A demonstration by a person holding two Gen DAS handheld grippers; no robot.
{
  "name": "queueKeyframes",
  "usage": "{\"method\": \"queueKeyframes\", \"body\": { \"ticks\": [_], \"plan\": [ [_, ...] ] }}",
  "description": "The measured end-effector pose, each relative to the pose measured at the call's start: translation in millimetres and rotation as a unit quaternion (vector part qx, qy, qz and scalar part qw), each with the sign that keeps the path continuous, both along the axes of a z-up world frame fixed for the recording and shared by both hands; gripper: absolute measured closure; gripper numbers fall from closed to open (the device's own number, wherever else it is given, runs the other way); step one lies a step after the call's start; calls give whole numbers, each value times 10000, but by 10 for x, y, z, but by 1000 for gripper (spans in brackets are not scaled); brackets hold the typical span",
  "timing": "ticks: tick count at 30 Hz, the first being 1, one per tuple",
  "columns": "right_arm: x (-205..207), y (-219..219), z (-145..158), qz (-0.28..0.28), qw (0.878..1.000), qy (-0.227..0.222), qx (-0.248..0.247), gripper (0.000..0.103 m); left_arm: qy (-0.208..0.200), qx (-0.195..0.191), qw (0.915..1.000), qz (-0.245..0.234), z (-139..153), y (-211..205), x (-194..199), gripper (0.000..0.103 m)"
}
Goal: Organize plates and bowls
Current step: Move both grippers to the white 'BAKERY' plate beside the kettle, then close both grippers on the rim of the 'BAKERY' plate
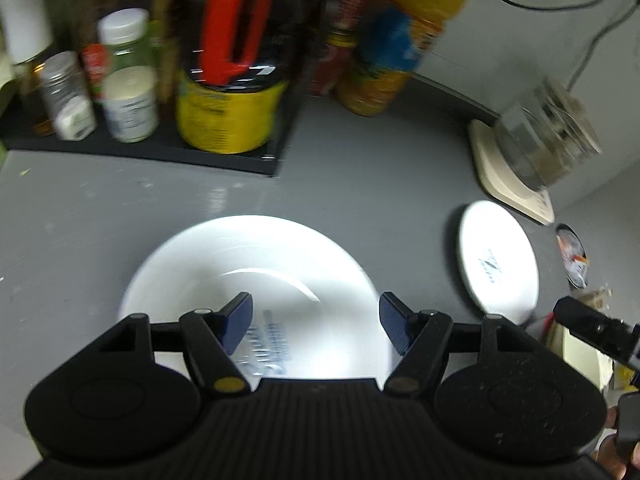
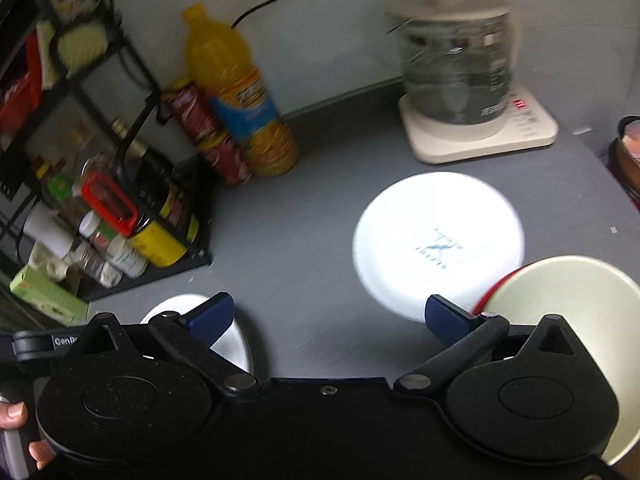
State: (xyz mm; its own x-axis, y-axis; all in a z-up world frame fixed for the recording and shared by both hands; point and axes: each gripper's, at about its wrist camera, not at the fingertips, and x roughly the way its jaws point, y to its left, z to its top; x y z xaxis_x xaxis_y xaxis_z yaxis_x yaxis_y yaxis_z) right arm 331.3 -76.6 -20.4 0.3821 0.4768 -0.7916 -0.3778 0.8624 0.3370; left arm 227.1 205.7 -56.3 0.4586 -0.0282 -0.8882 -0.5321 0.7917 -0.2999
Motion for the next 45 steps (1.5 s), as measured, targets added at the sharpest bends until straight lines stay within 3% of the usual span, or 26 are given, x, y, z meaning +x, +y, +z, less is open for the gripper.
{"method": "queueKeyframes", "body": {
  "ticks": [11, 21, 28, 39, 45],
  "plan": [
    [348, -432, 100, -386, 9993, 11, -15, 0, -124, -209, 9987, -437, 35, -432, 503, 35],
    [768, -800, 56, -634, 9978, 148, -154, 1, -84, -341, 9979, -535, -60, -742, 938, 35],
    [1062, -976, -99, -629, 9969, 444, -179, 19, 42, -441, 9982, -412, -229, -902, 1213, 35],
    [1550, -995, -395, -303, 9946, 957, -262, 34, 150, -647, 9978, -5, -521, -1042, 1512, 41],
    [1806, -894, -584, 30, 9920, 1194, -399, 41, 252, -812, 9960, 280, -690, -1068, 1600, 54]
  ]
}}
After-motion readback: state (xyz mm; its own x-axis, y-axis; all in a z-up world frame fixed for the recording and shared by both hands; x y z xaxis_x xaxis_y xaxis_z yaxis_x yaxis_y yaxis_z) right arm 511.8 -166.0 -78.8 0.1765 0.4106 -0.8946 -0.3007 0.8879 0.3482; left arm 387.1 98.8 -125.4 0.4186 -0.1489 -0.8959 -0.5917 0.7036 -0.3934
